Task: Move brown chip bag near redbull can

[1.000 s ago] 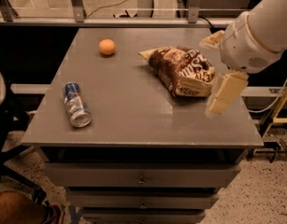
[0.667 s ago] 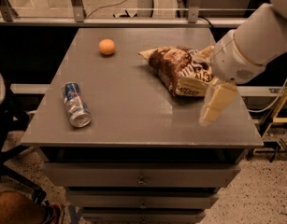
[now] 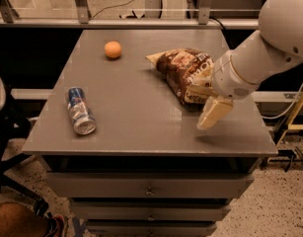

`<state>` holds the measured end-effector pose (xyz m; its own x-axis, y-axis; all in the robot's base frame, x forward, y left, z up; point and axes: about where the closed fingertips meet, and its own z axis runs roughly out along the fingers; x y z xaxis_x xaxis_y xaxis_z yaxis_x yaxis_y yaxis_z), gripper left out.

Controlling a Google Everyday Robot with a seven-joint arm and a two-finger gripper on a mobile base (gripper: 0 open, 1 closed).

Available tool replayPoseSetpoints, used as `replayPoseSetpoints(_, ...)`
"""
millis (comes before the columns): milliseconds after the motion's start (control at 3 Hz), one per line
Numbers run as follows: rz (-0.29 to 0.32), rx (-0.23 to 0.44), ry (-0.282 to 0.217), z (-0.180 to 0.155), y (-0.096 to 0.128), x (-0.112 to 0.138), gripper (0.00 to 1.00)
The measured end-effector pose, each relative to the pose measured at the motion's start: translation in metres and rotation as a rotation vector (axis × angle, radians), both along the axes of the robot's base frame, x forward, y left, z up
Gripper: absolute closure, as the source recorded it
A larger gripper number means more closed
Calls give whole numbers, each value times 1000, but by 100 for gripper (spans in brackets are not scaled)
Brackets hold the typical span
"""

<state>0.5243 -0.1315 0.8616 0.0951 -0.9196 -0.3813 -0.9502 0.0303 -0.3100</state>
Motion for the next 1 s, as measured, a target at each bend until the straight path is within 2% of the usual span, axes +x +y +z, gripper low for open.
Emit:
replayPoseSetpoints(667,18,16,-84,5,6,23,68)
replayPoseSetpoints(1000,57,52,-153,26,26,37,91)
